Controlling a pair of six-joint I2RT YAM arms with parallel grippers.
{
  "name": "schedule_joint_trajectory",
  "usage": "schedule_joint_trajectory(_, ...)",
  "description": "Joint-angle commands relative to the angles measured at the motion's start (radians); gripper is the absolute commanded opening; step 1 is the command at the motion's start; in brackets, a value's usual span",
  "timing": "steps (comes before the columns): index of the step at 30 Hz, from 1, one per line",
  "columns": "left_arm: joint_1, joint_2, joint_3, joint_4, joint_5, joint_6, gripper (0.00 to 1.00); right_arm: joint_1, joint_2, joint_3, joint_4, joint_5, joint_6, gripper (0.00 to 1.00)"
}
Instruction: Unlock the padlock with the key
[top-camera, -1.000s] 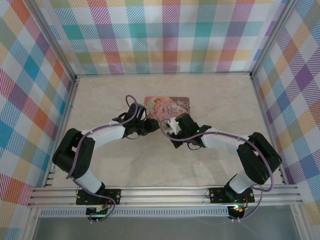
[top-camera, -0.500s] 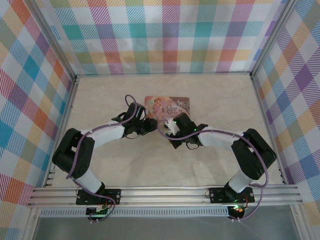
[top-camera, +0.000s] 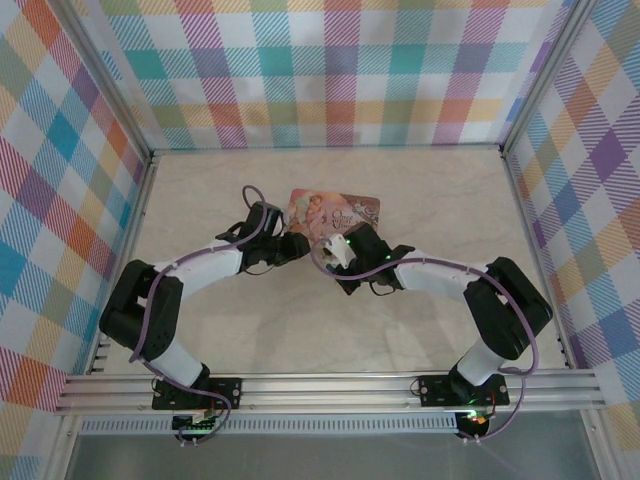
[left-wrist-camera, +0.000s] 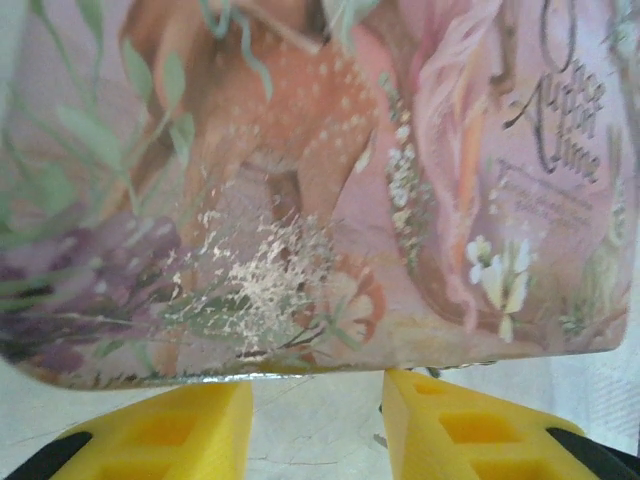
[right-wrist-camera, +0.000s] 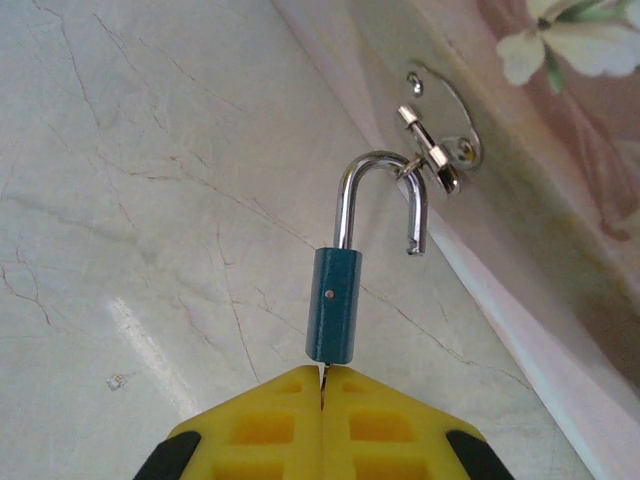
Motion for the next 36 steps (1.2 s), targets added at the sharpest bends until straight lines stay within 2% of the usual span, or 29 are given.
schedule_joint_trajectory(1, 0.017, -0.074, -0.009, 0.020, 0.010, 0.034, 0.40, 0.010, 0.022, 0.030, -0.037, -0.013, -0.038, 0.00)
schedule_joint_trajectory(12, 0.017, -0.194, -0.036, -0.164, 0.133, 0.150, 0.41, 0.012, 0.042, 0.054, -0.051, -0.011, -0.078, 0.00)
schedule_joint_trajectory(22, 0.017, -0.203, -0.092, -0.144, 0.135, 0.138, 0.41, 0.022, 0.063, 0.057, -0.040, 0.108, -0.212, 0.00)
schedule_joint_trajectory(36, 0.017, -0.195, -0.105, -0.139, 0.138, 0.137, 0.41, 0.030, 0.066, 0.056, -0.027, 0.123, -0.368, 0.00)
